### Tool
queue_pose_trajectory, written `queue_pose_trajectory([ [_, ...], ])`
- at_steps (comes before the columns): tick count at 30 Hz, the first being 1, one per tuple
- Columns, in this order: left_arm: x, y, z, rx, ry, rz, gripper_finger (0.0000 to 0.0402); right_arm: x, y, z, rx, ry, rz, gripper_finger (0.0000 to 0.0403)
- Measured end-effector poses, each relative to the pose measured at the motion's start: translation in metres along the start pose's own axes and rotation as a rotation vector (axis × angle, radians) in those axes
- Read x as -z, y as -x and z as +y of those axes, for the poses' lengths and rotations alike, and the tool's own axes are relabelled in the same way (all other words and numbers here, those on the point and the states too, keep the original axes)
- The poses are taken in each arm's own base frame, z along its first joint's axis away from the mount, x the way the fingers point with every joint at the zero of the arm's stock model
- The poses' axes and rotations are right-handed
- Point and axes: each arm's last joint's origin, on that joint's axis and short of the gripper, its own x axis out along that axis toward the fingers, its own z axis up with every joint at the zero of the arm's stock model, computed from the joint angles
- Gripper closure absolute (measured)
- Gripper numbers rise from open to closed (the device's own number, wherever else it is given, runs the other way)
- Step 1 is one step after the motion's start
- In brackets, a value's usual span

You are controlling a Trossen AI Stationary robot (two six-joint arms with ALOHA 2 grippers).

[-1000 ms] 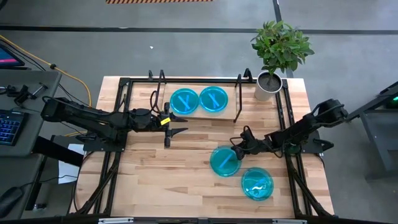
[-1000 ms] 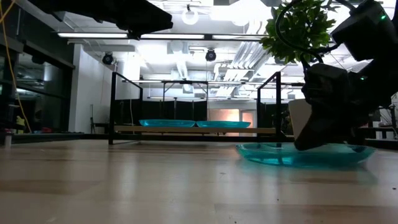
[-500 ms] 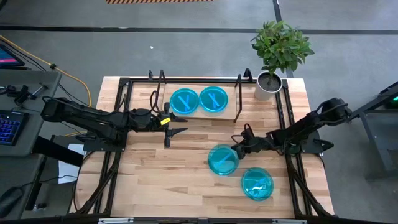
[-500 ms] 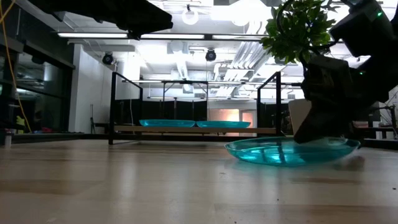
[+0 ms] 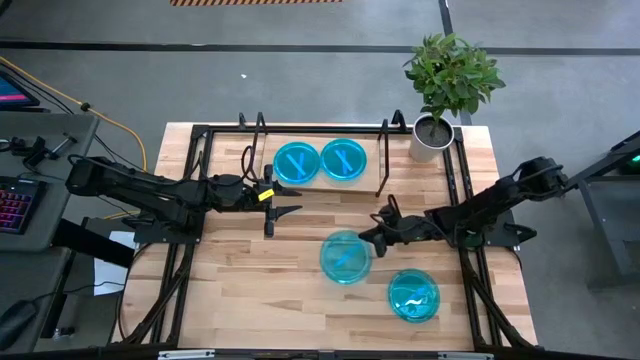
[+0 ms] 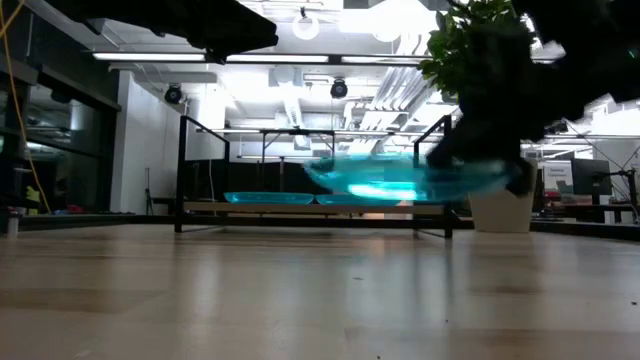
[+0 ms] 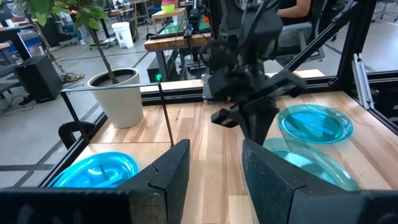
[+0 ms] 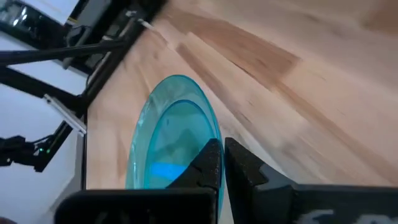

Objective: Place and stack plates onto a shelf
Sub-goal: Stack the blue plate on top of the blue plate on the shelf

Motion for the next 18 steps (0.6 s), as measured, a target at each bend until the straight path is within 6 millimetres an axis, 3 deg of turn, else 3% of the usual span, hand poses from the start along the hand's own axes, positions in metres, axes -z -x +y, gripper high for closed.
queue_pose_trajectory([
  [9, -0.001, 0.000, 0.000, -0.001, 0.001, -0.008, 0.0264, -0.060, -0.016, 0.040, 0.081, 0.188, -0.076, 0.0403],
  [18, -0.018, 0.019, -0.010, 0.081, -0.057, -0.104, 0.0264, -0.154, -0.009, 0.064, 0.255, 0.413, -0.143, 0.0403],
])
